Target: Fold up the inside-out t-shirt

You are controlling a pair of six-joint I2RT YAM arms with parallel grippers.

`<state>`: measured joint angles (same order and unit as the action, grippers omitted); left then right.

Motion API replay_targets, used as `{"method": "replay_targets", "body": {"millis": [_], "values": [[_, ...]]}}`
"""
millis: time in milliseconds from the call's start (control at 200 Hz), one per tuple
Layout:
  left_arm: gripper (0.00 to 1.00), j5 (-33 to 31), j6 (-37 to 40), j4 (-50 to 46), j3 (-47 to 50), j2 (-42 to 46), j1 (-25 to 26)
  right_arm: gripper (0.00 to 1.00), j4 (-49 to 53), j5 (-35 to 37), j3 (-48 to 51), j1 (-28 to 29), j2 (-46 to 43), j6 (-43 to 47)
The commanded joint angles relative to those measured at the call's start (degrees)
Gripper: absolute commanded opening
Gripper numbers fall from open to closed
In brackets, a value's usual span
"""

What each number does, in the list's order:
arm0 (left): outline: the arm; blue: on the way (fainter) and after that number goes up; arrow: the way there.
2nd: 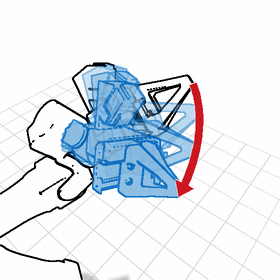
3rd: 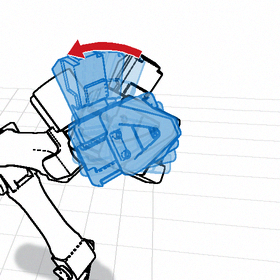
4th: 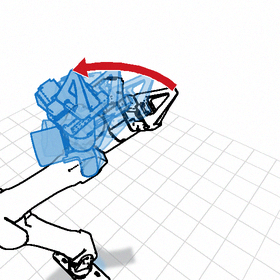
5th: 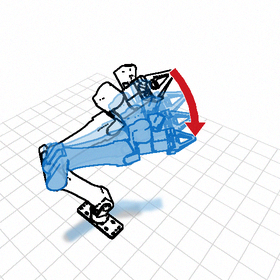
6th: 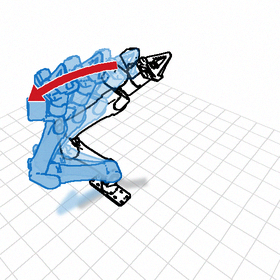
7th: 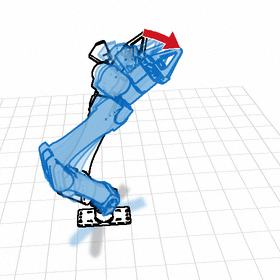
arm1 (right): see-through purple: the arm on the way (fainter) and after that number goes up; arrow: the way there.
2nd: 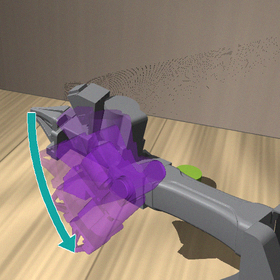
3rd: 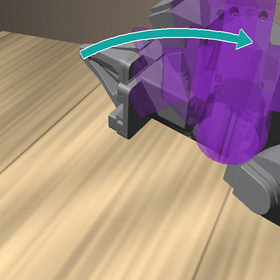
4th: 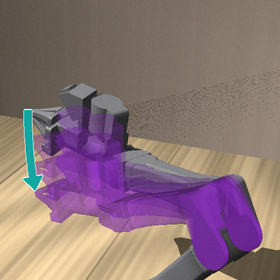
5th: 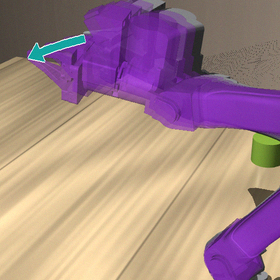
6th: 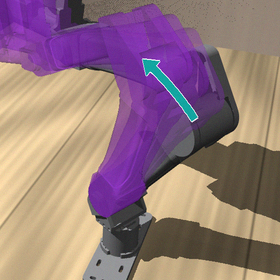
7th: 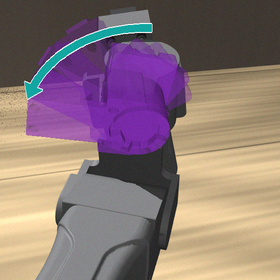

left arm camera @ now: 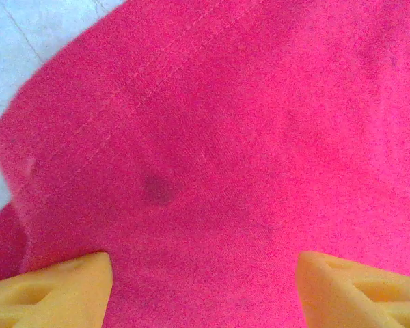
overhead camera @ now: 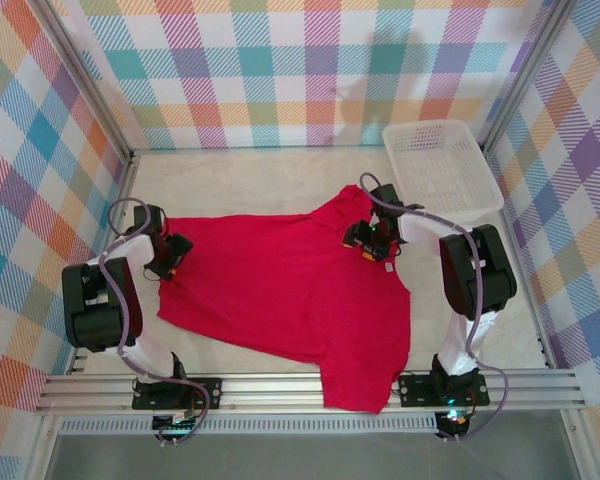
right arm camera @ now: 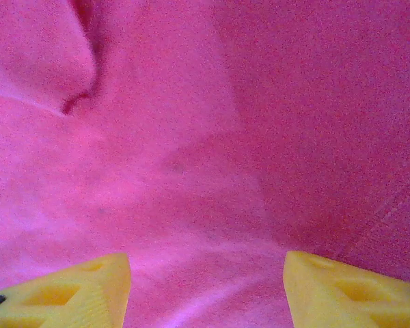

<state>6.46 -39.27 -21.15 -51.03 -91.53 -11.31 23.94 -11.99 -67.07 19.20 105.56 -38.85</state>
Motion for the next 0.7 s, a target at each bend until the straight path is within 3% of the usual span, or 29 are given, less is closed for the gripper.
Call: {"method": "replay_targets", "body": {"millis": [0, 320, 565, 645, 695], "values": [[0.72, -2.39, 0.36, -2.99, -1.08, 6.76, 0.87, 0.61, 0.98, 1.58, -4.92, 0.35, -3.01, -0.82], [0.72, -7.83, 4.28, -9.11, -3.34, 12.33, 2.69, 0.55, 1.96, 0.48, -17.24, 1.64, 10.77, -4.19], [0.72, -6.30, 3.51, -8.40, -2.28, 13.90, 2.61, 0.54, 3.93, 2.27, -22.25, 4.00, 15.36, -4.91], [0.72, -6.11, 3.49, -8.21, -2.29, 14.00, 2.68, 0.48, 3.47, 2.82, -22.92, 4.09, 16.44, -5.26], [0.72, -6.15, 3.53, -8.23, -2.38, 14.01, 2.65, 0.37, 3.26, 3.19, -23.85, 4.07, 17.37, -5.36]]}}
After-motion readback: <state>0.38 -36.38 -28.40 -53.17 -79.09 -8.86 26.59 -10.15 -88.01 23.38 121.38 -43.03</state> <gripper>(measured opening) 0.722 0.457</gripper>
